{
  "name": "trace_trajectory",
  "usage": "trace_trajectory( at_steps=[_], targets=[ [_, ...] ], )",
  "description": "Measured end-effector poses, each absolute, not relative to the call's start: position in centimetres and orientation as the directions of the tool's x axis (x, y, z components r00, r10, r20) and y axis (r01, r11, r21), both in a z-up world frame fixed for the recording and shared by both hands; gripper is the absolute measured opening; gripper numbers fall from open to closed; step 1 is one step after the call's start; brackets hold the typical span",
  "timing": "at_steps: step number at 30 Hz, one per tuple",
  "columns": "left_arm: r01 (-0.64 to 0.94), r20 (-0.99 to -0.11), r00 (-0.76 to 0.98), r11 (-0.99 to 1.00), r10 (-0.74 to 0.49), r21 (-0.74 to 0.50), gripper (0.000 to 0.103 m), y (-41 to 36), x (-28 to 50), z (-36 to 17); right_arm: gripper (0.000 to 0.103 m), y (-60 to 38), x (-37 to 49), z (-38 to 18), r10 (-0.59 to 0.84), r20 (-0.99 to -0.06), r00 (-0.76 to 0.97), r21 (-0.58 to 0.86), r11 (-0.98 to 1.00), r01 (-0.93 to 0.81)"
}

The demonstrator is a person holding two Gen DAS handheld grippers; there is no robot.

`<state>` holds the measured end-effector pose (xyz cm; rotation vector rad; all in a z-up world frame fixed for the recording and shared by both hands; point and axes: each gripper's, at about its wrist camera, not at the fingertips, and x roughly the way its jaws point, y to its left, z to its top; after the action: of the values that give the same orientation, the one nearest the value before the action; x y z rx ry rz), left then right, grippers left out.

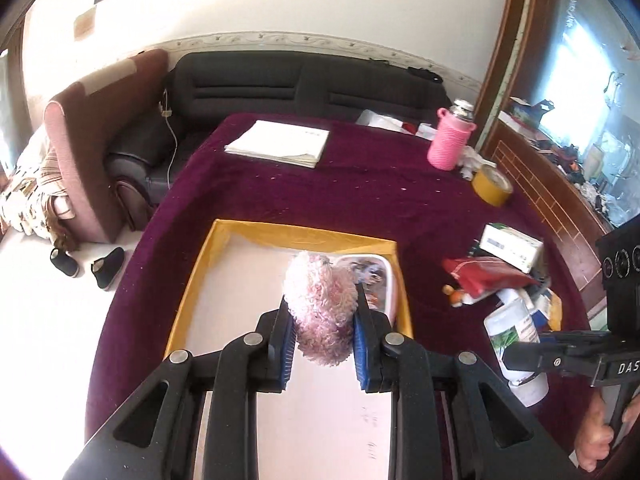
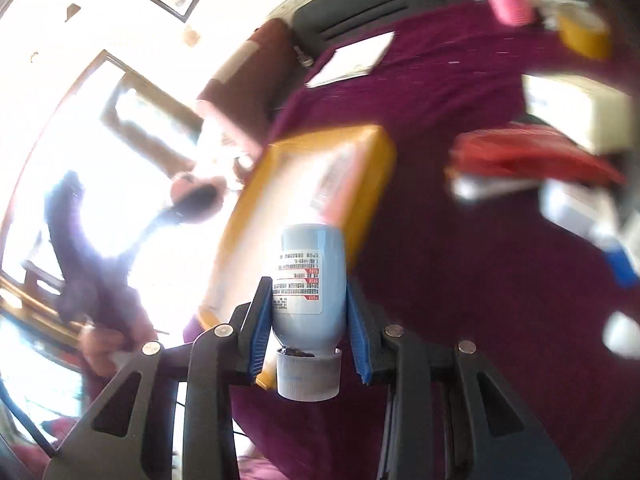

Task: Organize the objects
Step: 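Place the plush toy and pill bottle into the tray with both grippers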

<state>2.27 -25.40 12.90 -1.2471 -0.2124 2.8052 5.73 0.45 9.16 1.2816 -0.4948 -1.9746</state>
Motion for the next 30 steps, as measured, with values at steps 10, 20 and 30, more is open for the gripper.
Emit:
trace_trajectory(
  at_steps=[10,20,30],
  targets=[
    [0.055,-0.796,-0.583,-0.97,0.162,-0.237,0.021,-29.4,-5.4,4.3,0.033,-11.0,-7.4,3.5,-0.655,-0.718,-0.236,0.638,-0.754,0.155],
    [0.088,-0.813,-0.547,-0.951,0.202,-0.295,0.047,-29.6,-7.7,2.1,0.035,-11.4,-9.9,2.6,-0.586,-0.756,-0.29,0.58,-0.806,0.119],
    [0.175,-0.771,-0.633,-0.959,0.063,-0.222,0.057,-30.6,-3.3,5.6,0.036,-6.9,-6.1,7.4,-0.568,-0.718,-0.401,0.531,-0.821,0.213]
  ],
)
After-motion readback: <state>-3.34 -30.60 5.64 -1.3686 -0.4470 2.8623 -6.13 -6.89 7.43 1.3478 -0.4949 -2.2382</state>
